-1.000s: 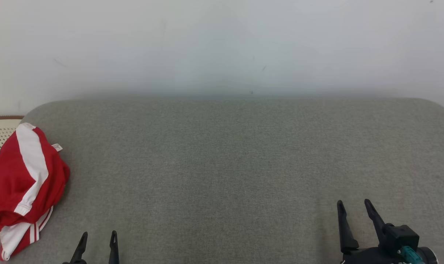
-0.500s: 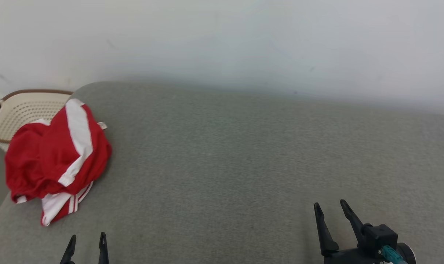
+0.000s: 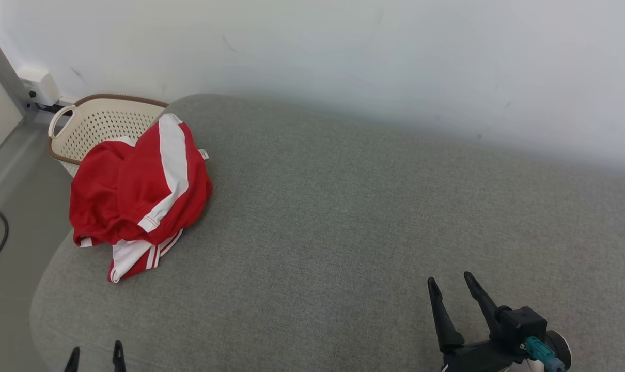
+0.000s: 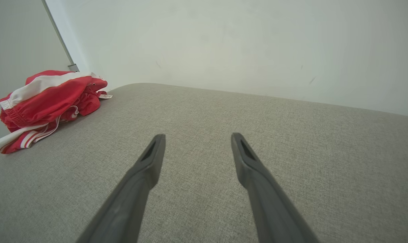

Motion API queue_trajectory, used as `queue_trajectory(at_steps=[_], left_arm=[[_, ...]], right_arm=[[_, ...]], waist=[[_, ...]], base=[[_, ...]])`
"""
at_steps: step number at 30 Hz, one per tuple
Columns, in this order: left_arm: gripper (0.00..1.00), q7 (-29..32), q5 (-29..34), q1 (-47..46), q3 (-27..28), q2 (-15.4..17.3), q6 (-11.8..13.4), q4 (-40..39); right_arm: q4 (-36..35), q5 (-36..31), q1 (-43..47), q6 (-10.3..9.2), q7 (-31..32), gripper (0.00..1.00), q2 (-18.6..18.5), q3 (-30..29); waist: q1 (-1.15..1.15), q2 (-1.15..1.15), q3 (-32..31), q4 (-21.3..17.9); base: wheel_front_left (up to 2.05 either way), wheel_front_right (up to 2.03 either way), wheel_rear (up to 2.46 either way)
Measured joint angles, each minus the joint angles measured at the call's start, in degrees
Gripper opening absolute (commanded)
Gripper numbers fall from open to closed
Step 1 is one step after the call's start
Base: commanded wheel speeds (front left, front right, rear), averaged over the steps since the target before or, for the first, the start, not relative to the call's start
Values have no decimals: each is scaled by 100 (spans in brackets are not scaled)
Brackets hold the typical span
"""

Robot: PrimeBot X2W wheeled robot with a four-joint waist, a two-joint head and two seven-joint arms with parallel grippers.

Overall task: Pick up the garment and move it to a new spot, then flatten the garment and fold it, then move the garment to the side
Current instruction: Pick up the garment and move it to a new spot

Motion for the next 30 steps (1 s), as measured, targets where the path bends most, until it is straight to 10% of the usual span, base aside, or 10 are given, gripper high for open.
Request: queue_trajectory(at_steps=[19, 30], left_arm=[[100, 0, -53, -1630, 301, 425, -597, 572], [100, 0, -43, -2106, 316, 65, -382, 878]], right_arm=[[-169, 43, -140, 0, 0, 100, -516, -116], [-167, 75, -147, 0, 0, 100, -698, -75]], waist=[[1, 1, 829, -460], [1, 1, 999, -510]], base=[[0, 0, 0], [0, 0, 0]])
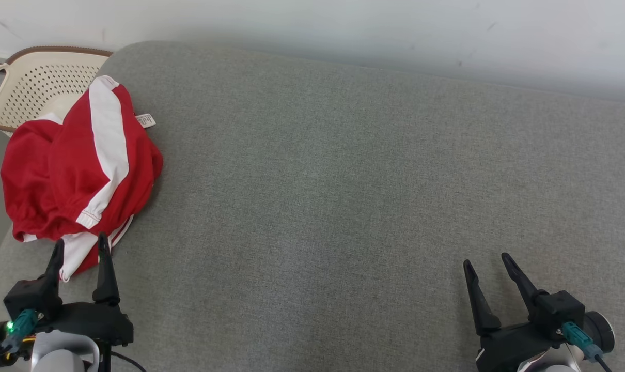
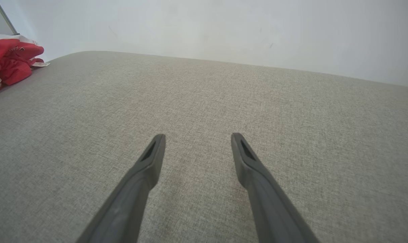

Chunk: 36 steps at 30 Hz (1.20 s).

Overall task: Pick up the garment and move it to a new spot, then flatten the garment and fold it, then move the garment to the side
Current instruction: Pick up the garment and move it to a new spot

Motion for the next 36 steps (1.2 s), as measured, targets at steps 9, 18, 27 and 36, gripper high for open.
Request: queue_trajectory(at_steps=[9, 18, 27, 36], left_arm=[[100, 0, -92, -141, 167, -110, 34, 135], [100, 0, 111, -405, 163, 2, 36, 230], [100, -1, 283, -1011, -31, 413, -8, 1034], [100, 322, 472, -2371, -347, 1149, -347, 3069]], right_arm=[[-7, 80, 28, 0, 1, 100, -163, 66], [8, 118, -19, 0, 0, 100, -171, 153], [55, 138, -116, 0, 1, 100, -196, 180], [102, 207, -347, 0, 0, 100, -99, 135]], waist=[[-1, 0, -20, -2], [-1, 0, 25, -115], [-1, 0, 191, -310], [0, 0, 624, -549]], base=[[0, 0, 0], [0, 0, 0], [0, 0, 0], [0, 0, 0]])
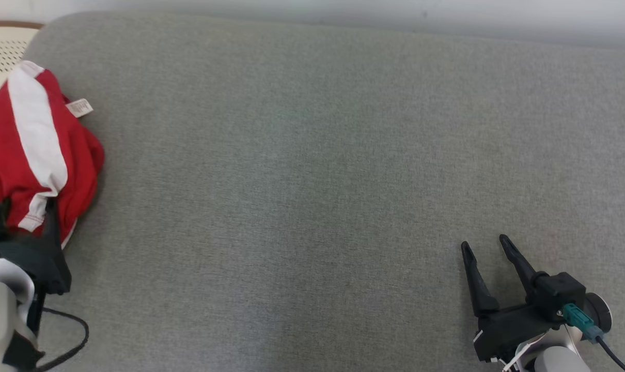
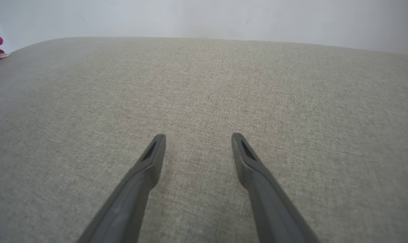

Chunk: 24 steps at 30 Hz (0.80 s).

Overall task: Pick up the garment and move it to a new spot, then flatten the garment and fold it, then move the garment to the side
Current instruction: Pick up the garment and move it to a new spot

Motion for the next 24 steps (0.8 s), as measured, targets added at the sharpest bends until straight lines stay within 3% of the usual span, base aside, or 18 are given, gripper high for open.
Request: queue_trajectory(at_steps=[6, 7, 8, 9, 17, 24], left_arm=[[100, 215, -19, -428, -91, 159, -111, 620], [40, 224, -25, -479, -94, 178, -122, 687], [5, 216, -31, -514, -94, 187, -122, 738], [0, 216, -31, -514, -94, 187, -122, 738], [0, -89, -65, -797, -253, 240, -180, 895], [0, -279, 3, -1298, -617, 280, -274, 382]], right_arm=[[7, 13, -93, 0, 0, 100, 52, -71], [2, 13, -102, 0, -2, 100, 57, -80], [1, 13, -118, 0, -13, 100, 60, -87], [1, 13, -118, 0, -13, 100, 60, -87], [13, 18, -152, 0, -12, 100, 153, -162], [15, 30, -64, 0, -11, 100, 294, -162]], waist=[[0, 0, 229, -142], [0, 0, 255, -164], [0, 0, 279, -185], [0, 0, 279, -185], [0, 0, 241, -226], [0, 0, 41, -162]], base=[[0, 0, 0], [0, 0, 0], [0, 0, 0], [0, 0, 0], [0, 0, 0], [0, 0, 0]])
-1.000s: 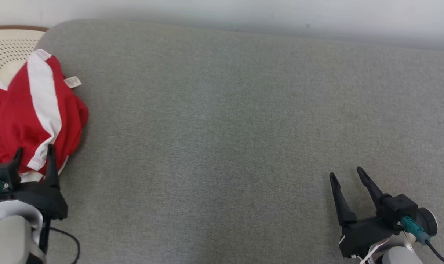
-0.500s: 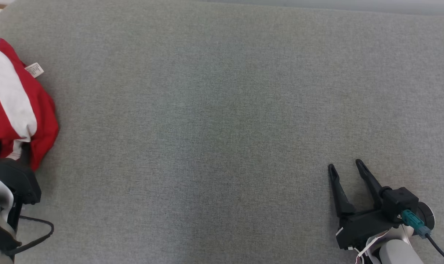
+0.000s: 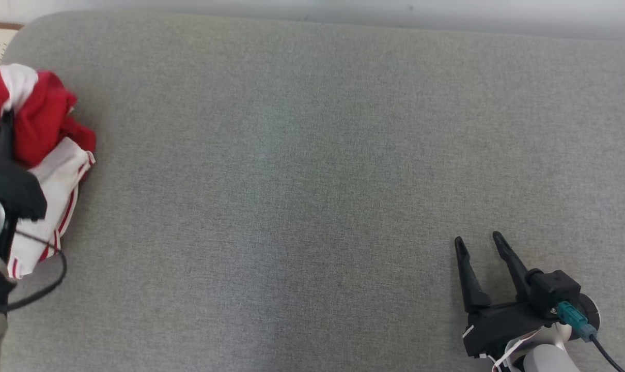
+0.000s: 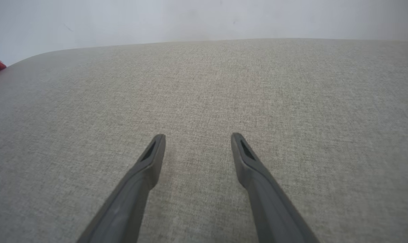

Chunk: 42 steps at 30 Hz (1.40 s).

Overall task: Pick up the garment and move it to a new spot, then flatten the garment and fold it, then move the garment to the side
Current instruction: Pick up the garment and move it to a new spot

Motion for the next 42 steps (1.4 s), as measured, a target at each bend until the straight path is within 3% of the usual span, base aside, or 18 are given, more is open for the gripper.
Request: queue_trajectory(at_steps=[11, 19, 25, 36, 42], left_arm=[[0, -27, -100, -435, -701, -133, -51, -1345], [0, -34, -845, -442, -1703, -354, -52, -2218], [0, -34, -1400, -176, -2252, -546, -52, -2415], [0, -34, -1860, 468, -2621, -1367, -51, -2770], [0, -35, -1878, 1007, -2930, -1589, -52, -2903]], right_arm=[[75, 105, 99, 0, 0, 100, 199, 30], [127, 193, 146, 0, 0, 100, 360, -24], [140, 212, 221, 0, 0, 100, 458, -42], [136, 212, 338, 0, 0, 100, 522, 24], [118, 211, 336, 0, 0, 100, 492, 25]], waist=[[-1, 0, -366, -99], [-1, 0, -591, -350], [-1, 0, -756, -629], [-1, 0, -925, -1272], [-1, 0, -930, -1574]], base=[[0, 0, 0], [0, 0, 0], [0, 0, 0], [0, 0, 0], [0, 0, 0]])
